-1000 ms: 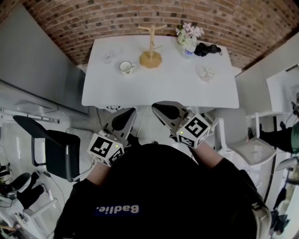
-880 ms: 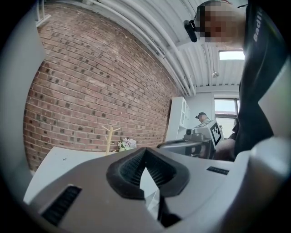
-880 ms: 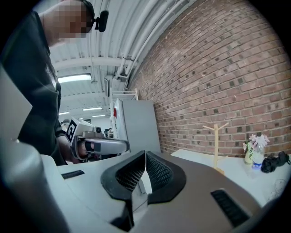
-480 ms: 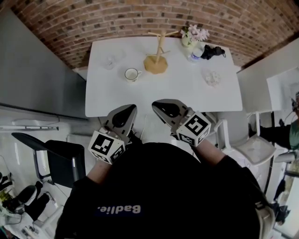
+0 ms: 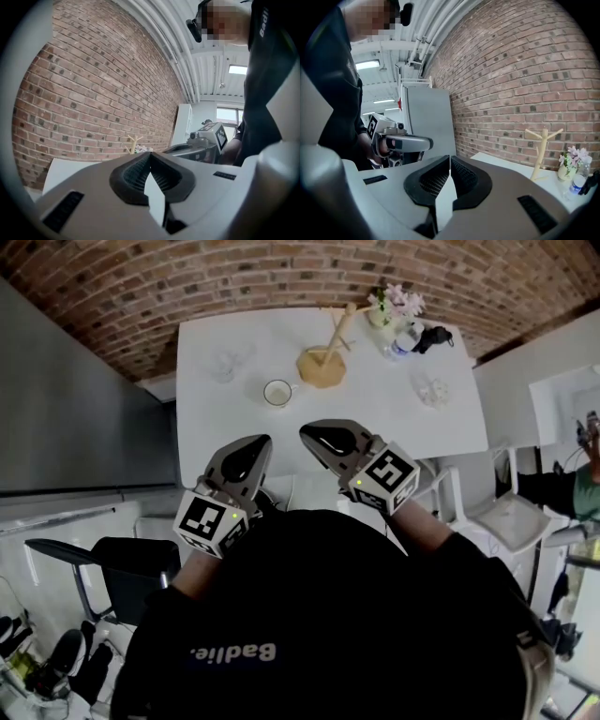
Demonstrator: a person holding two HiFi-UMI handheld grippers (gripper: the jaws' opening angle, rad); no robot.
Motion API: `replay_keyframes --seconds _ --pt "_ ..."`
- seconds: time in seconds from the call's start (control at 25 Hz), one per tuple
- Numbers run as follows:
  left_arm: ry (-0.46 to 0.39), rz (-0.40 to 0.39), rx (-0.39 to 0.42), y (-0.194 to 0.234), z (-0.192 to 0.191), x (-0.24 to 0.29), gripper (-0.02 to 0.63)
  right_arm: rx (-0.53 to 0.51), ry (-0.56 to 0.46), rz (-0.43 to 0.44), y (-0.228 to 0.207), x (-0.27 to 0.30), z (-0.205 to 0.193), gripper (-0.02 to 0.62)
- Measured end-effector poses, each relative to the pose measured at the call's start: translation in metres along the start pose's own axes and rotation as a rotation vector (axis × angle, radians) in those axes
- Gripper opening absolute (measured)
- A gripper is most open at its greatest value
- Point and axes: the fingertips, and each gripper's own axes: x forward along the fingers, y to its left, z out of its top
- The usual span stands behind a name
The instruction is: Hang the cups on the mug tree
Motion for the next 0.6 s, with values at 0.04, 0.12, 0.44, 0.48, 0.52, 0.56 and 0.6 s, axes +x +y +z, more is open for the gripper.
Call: replay_keyframes --seconds 0.04,0.12,0.44,0.48,0.52,0.56,0.6 --pt "0.0 -0.012 -0.002 0.005 0.0 -0.001 0.003 -0.006 0.008 -0.011 -0.002 0.007 0.0 0.032" --pt "-0.007 -0.03 -0.004 0.018 0.0 -0.002 0.003 -0.011 0.018 -0.037 -0.008 0.021 0.0 0.032" --pt "-0.017 -0.059 -0.011 0.05 -0.009 0.004 0.003 -0.043 0.083 -0.101 -0.028 0.053 -0.014 0.032" --pt "-0.014 -0.062 -0.011 0.053 -0.009 0.006 0.003 -0.056 0.1 -0.107 -0.032 0.056 -0.017 0.032" --pt "-0.012 -0.063 -0.011 0.056 -0.009 0.008 0.003 -0.066 0.12 -0.111 -0.036 0.059 -0.022 0.032" --pt "-0.011 -0.062 -0.01 0.058 -0.009 0.009 0.003 -0.074 0.141 -0.112 -0.039 0.063 -0.028 0.034" --pt "-0.012 -0.058 -0.01 0.061 -0.009 0.01 0.003 -0.082 0.162 -0.112 -0.043 0.066 -0.034 0.034"
